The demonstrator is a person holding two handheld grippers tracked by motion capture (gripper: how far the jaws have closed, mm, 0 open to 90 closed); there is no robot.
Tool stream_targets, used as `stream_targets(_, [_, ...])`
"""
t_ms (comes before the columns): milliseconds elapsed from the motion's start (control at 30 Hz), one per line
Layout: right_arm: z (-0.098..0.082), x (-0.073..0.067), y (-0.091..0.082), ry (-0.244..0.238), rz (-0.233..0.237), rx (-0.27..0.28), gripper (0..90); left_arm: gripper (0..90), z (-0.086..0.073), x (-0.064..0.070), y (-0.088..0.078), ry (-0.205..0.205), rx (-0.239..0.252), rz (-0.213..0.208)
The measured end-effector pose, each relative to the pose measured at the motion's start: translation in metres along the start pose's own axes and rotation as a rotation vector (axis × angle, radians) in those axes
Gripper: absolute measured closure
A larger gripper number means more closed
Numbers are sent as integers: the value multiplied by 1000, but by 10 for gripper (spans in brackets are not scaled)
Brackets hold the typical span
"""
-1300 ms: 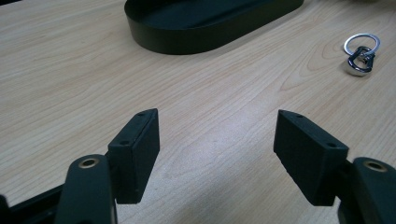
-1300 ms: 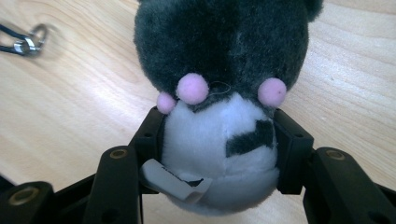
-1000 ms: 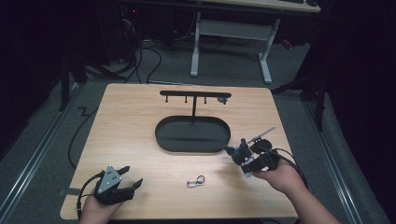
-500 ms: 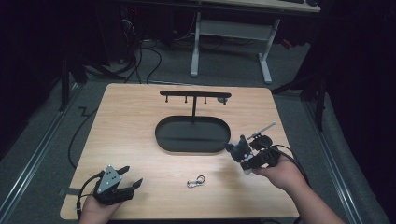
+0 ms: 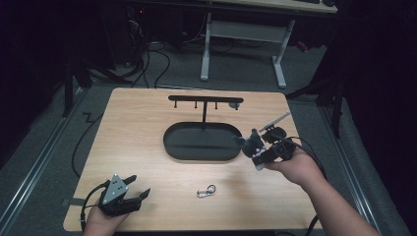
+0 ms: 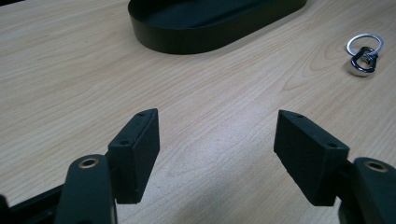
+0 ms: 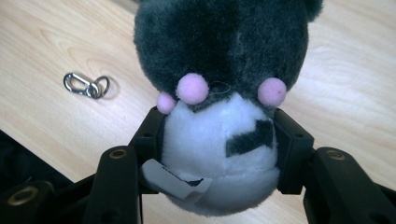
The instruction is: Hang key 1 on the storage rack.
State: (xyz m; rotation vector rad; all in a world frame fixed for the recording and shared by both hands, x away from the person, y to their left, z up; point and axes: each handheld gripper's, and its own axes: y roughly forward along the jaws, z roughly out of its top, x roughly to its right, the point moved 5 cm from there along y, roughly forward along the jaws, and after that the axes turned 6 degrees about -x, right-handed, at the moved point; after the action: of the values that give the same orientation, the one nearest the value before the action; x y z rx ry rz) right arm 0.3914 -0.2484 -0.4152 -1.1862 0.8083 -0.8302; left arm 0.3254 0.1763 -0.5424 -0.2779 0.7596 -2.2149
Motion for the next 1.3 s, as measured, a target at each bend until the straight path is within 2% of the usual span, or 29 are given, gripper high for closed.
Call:
stream_targets(367, [31,7,-23,19,-6,19,483,319,0,-2,0,-3,3,3])
stream_targets(533, [40,8,-28,26,-6,16,483,319,0,-2,-1,-3,6,3])
stream_targets(567, [42,7,-29,40,-6,16,483,319,0,-2,-1,-3,6,2])
stream_targets(600, [44,8,-30,25,-13,19,483,319,0,-2,-1,-3,6,2])
stream_targets(633, [45,7,-31,31,-14,17,483,319,0,-2,-1,-2,4,1])
stream_targets(1300, [77,9,-52,60,-39,62,483,319,0,-2,-1,-2,3,-1])
